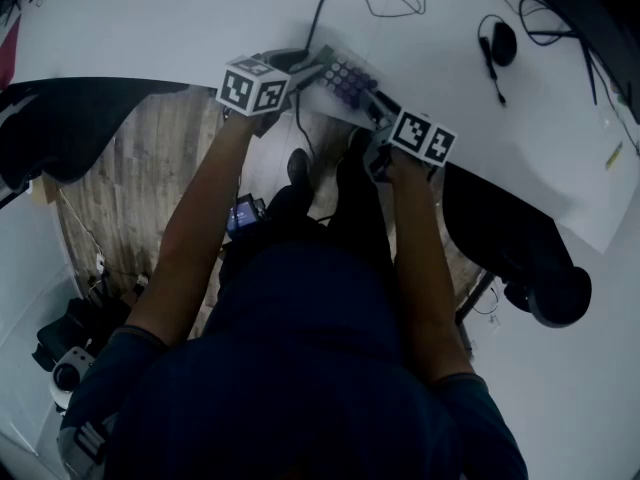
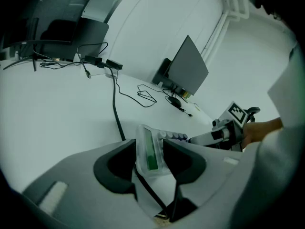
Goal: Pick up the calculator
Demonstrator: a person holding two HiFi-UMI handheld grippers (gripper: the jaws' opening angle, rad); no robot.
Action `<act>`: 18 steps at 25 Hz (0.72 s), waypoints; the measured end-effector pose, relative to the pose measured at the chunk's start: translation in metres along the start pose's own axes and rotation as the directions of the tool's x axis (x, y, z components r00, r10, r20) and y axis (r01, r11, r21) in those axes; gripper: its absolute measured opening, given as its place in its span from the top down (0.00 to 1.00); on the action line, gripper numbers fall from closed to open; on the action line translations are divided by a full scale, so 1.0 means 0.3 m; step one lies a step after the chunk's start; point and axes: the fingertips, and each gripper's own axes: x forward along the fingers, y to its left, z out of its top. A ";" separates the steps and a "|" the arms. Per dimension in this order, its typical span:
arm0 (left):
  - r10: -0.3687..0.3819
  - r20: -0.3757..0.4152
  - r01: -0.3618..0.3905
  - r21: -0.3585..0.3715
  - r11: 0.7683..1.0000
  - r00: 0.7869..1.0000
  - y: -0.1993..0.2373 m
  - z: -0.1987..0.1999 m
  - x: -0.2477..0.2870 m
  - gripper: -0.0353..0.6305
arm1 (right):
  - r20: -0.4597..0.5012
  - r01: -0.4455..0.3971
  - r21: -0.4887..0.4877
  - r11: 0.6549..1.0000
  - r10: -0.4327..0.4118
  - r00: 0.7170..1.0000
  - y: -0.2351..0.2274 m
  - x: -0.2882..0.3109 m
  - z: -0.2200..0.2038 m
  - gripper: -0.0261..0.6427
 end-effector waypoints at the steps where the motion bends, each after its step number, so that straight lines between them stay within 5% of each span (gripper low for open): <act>1: 0.003 0.002 -0.003 0.003 1.000 1.000 -0.005 0.001 -0.004 0.69 | 0.006 0.007 -0.004 1.000 -0.007 1.000 -0.001 -0.005 0.001 0.73; 18: 0.005 0.127 -0.014 0.071 0.997 0.992 -0.122 0.118 -0.180 0.73 | 0.133 0.032 -0.197 0.980 -0.006 0.991 0.177 -0.132 0.101 0.73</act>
